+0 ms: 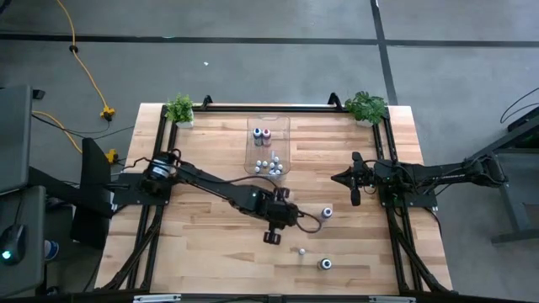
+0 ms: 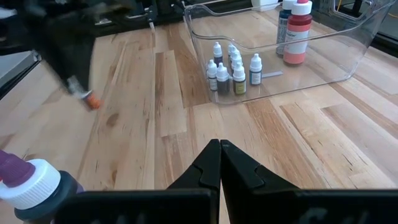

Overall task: Pick & Place food coloring
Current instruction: Put the small orange food coloring into the transparent bin

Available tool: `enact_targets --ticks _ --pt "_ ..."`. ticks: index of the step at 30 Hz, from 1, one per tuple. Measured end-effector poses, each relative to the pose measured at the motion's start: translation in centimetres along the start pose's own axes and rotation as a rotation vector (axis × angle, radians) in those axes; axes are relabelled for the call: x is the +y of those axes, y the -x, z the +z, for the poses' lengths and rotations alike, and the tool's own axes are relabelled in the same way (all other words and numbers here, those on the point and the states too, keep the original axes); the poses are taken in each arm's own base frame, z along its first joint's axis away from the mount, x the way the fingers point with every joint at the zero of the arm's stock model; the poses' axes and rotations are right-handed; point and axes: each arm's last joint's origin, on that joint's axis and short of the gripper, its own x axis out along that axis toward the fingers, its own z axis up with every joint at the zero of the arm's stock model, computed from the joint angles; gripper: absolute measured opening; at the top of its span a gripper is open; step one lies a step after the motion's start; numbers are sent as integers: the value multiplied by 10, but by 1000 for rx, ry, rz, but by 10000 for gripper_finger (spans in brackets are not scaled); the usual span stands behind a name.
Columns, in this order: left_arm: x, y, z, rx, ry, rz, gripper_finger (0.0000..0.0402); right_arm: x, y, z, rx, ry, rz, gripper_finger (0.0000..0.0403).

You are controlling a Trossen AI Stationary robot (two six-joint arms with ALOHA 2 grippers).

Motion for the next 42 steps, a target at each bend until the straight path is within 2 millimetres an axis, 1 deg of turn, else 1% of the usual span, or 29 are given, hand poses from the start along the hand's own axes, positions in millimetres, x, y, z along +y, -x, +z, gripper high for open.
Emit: enact_targets --ticks 1,3,5,10,13,20,24,28,31,34,38,42 --pt "1 5 -3 26 -4 18 33 0 0 0 0 0 0 0" --pt "5 12 -1 19 6 33 32 0 0 0 -1 0 0 0" --pt "8 23 -3 45 10 58 31 0 0 0 -2 0 0 0" --pt "13 55 -3 43 8 98 31 0 0 0 -1 0 0 0" --pt "18 80 -4 27 14 122 31 0 0 0 -1 0 0 0" --pt "31 146 -2 -117 56 182 34 0 0 0 -1 0 0 0" --pt "42 172 -4 -176 114 269 44 0 0 0 -1 0 0 0" --pt "54 182 -7 -201 190 356 42 0 0 0 -1 0 0 0" --pt "65 181 -7 -202 256 377 41 0 0 0 0 0 0 0" --pt "77 179 -9 -202 343 454 43 0 0 0 -1 0 0 0" --pt "96 173 -14 -192 498 549 43 0 0 0 -1 0 0 0" --pt "114 174 -19 -206 667 593 44 0 0 0 -1 0 0 0"
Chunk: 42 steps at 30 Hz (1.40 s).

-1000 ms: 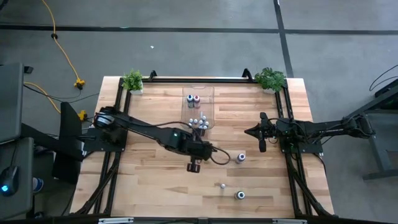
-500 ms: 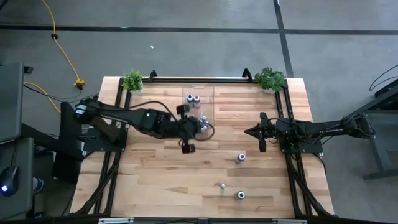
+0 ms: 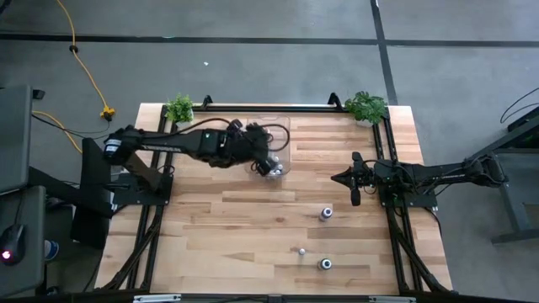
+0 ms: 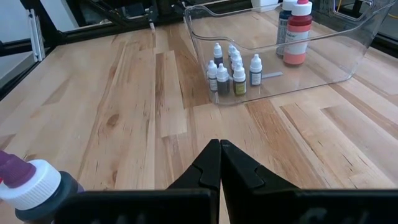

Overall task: Pick & Place food coloring
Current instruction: Put the small orange food coloring into the transparent bin

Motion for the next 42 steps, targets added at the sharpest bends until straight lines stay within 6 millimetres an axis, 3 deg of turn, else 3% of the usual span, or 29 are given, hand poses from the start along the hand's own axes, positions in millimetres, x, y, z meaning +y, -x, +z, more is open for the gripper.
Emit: enact_targets --ticks 6,17,23,34,42 --pt "6 -17 -1 53 83 40 45 0 0 0 0 0 0 0" --pt "-18 -67 -24 193 -60 100 45 0 0 0 0 0 0 0" --pt "-1 -87 -22 246 -44 140 46 0 0 0 0 0 0 0" --pt "27 -107 -9 293 -63 44 46 0 0 0 -1 0 0 0" --pt "32 -116 -14 306 31 12 46 0 0 0 0 0 0 0"
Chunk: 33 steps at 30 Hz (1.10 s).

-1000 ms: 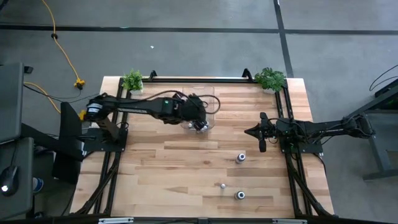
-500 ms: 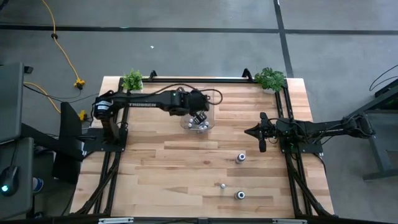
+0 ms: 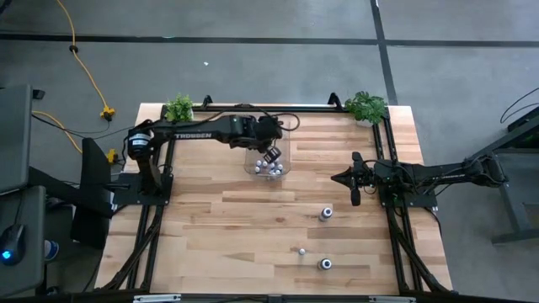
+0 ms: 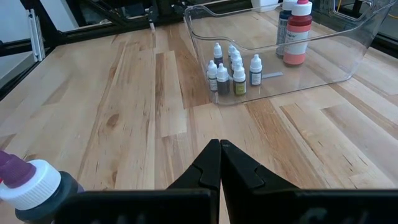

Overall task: Pick & Place food coloring
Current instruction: Put the small orange food coloring into the transparent bin

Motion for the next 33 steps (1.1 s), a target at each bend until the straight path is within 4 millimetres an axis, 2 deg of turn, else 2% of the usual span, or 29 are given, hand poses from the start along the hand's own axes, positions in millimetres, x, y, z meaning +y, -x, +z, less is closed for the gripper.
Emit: enact_targets --ticks 8,11,21,33 --pt "0 -31 -31 33 135 4 46 0 0 0 1 0 0 0" --pt "-1 -38 -33 -8 190 0 46 0 0 0 0 0 0 0" --pt "-2 -40 -29 -76 256 8 46 0 0 0 0 0 0 0" --pt "-2 -49 -40 13 219 59 46 0 0 0 0 0 0 0"
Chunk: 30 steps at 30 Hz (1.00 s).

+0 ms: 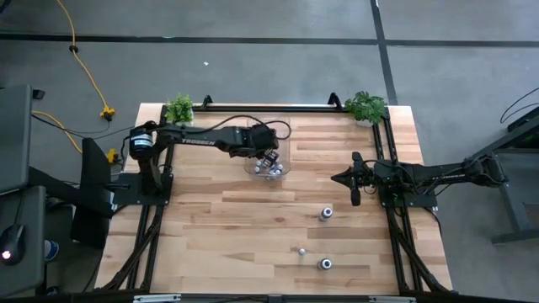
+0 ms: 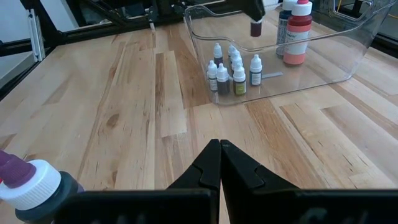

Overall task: Pick & Place food coloring
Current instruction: Put the small orange food coloring into the transparent bin

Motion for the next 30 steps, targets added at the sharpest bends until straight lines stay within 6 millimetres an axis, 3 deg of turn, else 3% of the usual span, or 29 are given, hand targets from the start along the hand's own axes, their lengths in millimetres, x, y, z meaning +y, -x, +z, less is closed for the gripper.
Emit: enact_targets --ticks 15,30 --pt "-6 -23 -10 60 -10 30 46 0 0 0 1 0 0 0" --pt "-5 -28 -17 113 -21 -1 46 0 0 0 0 0 0 0"
